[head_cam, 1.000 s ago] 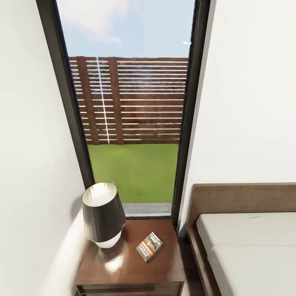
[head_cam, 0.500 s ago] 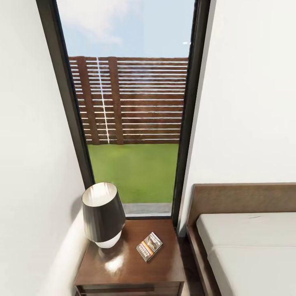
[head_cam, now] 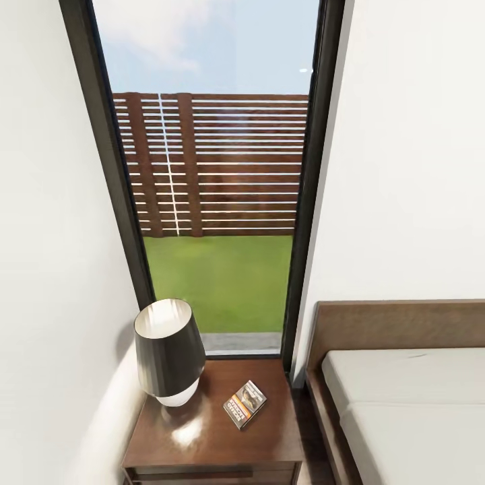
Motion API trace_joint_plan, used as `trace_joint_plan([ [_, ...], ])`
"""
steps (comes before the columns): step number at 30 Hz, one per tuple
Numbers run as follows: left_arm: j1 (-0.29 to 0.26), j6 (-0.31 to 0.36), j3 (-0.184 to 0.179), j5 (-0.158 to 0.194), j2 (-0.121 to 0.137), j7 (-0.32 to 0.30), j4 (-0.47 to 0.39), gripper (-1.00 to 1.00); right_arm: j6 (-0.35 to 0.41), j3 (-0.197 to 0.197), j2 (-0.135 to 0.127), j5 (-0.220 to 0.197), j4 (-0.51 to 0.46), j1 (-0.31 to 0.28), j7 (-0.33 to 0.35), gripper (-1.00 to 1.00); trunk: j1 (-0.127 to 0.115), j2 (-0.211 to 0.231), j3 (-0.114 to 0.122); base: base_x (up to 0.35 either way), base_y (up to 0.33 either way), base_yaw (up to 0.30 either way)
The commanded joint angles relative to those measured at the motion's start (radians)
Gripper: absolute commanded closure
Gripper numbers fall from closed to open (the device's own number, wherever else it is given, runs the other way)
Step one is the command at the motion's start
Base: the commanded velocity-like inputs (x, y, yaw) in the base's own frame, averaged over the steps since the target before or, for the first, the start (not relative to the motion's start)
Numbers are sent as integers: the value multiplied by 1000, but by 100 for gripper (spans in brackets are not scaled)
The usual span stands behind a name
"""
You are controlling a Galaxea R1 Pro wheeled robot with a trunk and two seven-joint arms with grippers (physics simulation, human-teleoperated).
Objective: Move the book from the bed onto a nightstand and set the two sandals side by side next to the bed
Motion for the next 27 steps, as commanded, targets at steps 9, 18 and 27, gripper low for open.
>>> trace_joint_plan([
  [9,-1,-1,-8,10,-1,-2,0,-100,-8,-7,0,-13,2,-1,1,-100,1,-2,-2,0,0,0],
  [18,-1,-1,-8,10,-1,-2,-1,-100,-11,-3,-1,-15,2,-2,-2,-100,1,-2,-2,0,0,0],
  [27,-1,-1,-8,10,-1,-2,-1,-100,-11,-8,0,-13,2,-2,-2,-100,1,-2,-2,0,0,0],
])
